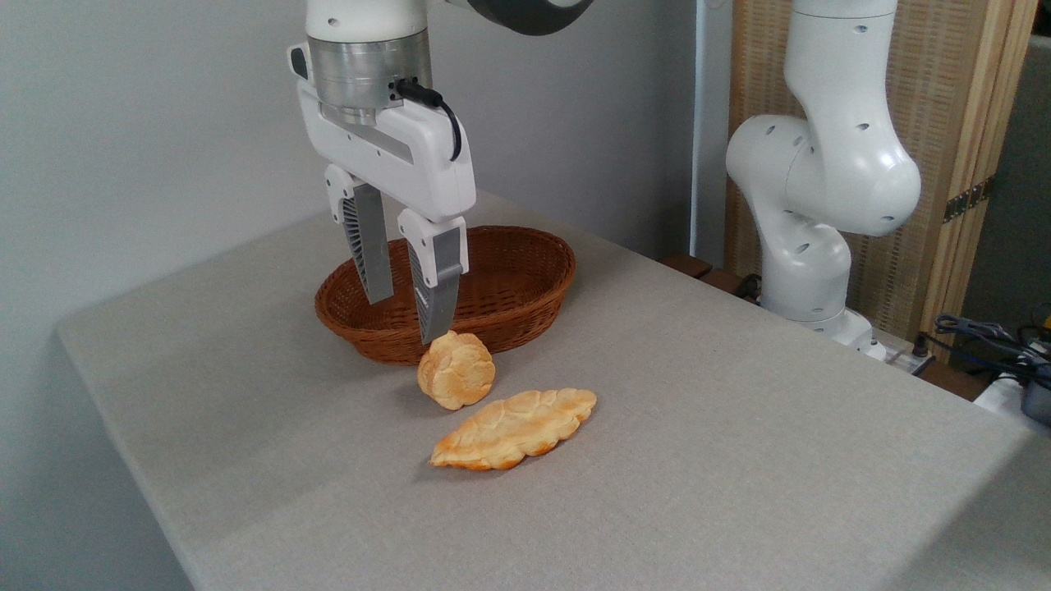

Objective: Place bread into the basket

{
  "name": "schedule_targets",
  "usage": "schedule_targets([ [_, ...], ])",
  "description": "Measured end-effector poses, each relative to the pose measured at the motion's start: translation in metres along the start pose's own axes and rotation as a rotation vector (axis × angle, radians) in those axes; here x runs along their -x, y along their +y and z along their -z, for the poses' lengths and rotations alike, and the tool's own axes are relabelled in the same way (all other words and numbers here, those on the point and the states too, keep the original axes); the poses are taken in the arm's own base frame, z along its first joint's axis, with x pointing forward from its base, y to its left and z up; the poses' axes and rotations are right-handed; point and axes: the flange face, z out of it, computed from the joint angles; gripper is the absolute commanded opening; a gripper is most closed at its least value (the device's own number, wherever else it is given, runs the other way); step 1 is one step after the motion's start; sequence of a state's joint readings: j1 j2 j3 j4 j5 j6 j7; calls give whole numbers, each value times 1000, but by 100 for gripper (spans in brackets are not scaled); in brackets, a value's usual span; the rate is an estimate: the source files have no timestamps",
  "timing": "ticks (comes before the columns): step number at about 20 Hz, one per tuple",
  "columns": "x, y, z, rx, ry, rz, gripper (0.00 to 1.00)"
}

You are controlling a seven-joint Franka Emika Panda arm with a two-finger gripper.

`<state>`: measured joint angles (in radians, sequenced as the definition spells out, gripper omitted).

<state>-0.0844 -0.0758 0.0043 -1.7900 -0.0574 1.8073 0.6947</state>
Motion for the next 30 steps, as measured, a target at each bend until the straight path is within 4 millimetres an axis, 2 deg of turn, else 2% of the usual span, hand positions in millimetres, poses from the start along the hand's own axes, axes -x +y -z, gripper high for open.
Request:
schedule_targets([
  [30,5,5,0,28,-36,-2,100],
])
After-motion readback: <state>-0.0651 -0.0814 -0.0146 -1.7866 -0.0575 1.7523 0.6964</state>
